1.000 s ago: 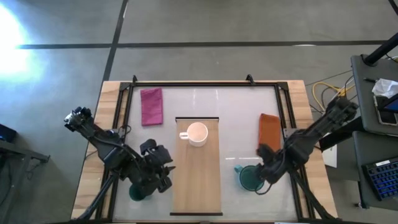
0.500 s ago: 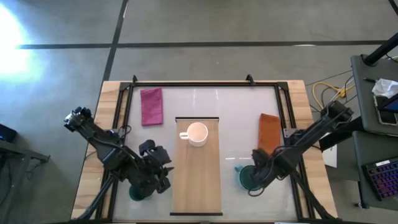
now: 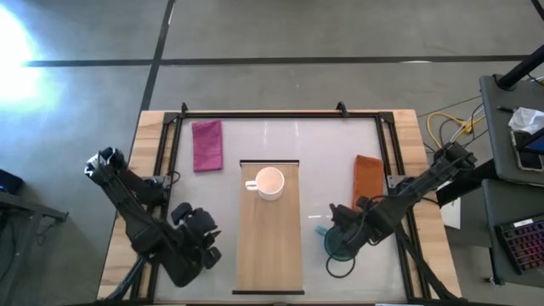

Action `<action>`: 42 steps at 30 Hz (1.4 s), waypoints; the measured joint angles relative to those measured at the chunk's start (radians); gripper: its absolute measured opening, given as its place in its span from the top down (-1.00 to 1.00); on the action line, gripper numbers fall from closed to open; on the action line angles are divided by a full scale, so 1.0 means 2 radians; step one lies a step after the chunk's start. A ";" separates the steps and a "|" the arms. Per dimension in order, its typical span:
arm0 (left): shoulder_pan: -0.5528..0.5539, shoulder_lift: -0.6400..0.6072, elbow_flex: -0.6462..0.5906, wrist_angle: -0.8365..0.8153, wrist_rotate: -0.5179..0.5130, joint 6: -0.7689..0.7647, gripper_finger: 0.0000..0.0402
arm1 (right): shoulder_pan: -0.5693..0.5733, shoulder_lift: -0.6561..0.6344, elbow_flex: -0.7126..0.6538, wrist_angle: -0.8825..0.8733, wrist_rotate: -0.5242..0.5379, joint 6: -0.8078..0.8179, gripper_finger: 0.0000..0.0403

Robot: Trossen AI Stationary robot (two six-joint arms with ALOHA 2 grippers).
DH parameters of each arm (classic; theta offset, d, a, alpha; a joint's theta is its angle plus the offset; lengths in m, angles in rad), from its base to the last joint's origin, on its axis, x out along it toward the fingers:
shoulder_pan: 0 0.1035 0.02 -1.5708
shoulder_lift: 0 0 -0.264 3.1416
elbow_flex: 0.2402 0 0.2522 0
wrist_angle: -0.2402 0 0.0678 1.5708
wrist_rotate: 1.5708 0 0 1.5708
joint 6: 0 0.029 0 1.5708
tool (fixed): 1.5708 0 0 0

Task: Stack small to large cups/mugs on shelf
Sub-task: Put the right blue cup on the shelf

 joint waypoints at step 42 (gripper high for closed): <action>-0.088 0.047 -0.064 0.067 0.000 -0.187 0.73 | -0.202 0.299 0.572 -0.118 -0.149 -0.518 0.93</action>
